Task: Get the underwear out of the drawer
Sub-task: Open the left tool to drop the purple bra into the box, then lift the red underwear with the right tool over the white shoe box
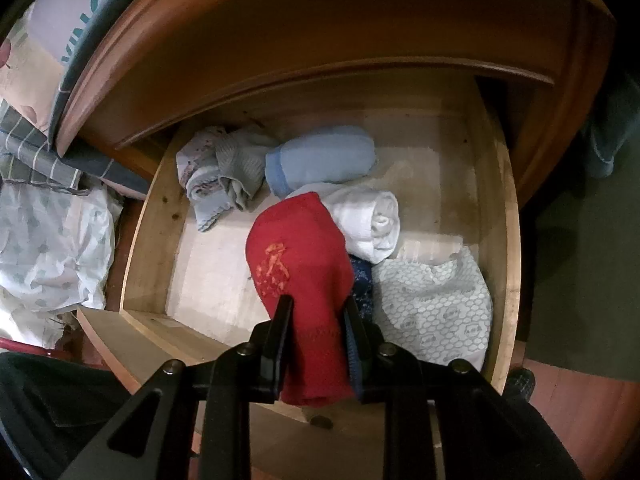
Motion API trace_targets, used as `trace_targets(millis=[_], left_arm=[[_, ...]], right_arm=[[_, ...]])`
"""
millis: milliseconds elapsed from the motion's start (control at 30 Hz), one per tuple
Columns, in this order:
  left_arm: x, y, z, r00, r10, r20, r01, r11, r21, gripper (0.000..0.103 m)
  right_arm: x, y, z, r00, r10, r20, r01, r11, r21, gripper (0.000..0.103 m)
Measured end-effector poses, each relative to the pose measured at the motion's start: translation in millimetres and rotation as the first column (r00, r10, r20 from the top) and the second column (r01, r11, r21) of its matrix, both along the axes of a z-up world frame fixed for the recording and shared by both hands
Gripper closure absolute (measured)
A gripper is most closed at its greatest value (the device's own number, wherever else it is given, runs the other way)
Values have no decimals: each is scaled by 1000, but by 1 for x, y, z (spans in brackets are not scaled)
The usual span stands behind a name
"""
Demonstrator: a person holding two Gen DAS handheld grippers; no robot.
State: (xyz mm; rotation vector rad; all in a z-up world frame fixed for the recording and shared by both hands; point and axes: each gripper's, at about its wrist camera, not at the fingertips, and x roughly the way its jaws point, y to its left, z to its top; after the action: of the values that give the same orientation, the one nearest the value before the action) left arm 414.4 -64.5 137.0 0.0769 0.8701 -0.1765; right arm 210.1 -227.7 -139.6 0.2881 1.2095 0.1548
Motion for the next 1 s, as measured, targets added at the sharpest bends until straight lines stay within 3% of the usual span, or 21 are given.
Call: trace_targets(millis=[200,400,633,767,1000], left_arm=[[-34,11,20,999,-3,43,5,999,-45,14],[-87,36,19,992,21,125,-20,1000,-6,11],[-137,73,-26,986,95,137,-101,994,40,9],[-144,91,-55,986,144,90,-144,990,-4,9],[-142,113,-87,981,184,55,-187,982,34,9]], right_arm=[[-1,-2,0,1000,-11,6,11,1000,-15,79],[-3,-7,11,997,-35,64,37,999,-38,79],[-11,-9,44,985,-39,166,50,997,-59,79],[-18,-5,65,983,-24,184,41,995,-91,79],[-39,-5,109,981,-22,195,48,991,-128,79]])
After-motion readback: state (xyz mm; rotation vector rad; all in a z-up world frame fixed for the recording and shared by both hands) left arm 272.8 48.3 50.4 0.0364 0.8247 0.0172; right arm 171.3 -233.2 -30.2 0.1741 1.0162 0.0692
